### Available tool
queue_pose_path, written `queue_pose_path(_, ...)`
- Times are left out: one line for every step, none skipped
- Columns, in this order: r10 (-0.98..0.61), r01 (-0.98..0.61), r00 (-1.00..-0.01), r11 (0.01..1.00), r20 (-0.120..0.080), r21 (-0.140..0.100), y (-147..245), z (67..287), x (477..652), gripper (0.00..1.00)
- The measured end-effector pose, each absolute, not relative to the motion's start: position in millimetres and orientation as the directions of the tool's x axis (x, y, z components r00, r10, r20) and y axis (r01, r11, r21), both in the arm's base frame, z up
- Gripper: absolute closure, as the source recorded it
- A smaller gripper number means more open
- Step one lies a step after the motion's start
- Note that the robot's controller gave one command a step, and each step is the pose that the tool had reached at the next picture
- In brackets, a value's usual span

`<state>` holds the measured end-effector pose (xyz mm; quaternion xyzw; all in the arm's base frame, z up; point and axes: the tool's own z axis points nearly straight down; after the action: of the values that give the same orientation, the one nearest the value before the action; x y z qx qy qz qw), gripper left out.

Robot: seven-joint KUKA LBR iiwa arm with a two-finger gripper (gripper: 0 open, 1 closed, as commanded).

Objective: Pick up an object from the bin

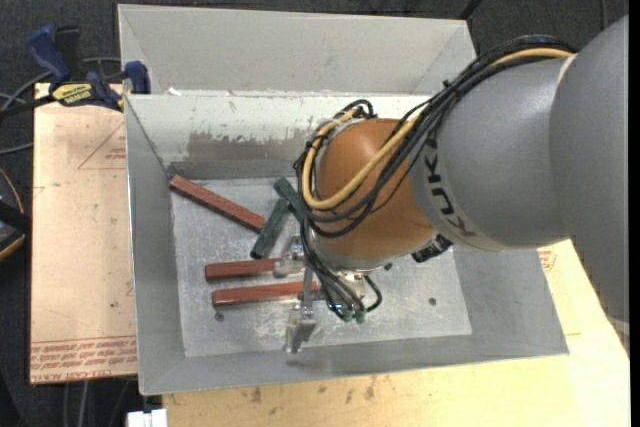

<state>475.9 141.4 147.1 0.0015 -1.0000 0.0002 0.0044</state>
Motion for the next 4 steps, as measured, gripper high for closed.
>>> queue_pose_path(0.000,0.000,-1.000,1.000,0.001,0.001,140.8,150.9,478.0,0.00)
queue_pose_path(0.085,0.085,-0.996,0.996,-0.019,0.009,126.1,78.2,547.9,1.00)
queue_pose_path(0.085,0.085,-0.996,0.996,-0.019,0.009,126.1,78.2,547.9,1.00)
queue_pose_path(0.083,0.083,-0.996,0.997,-0.016,0.008,125.9,80.2,547.8,1.00)
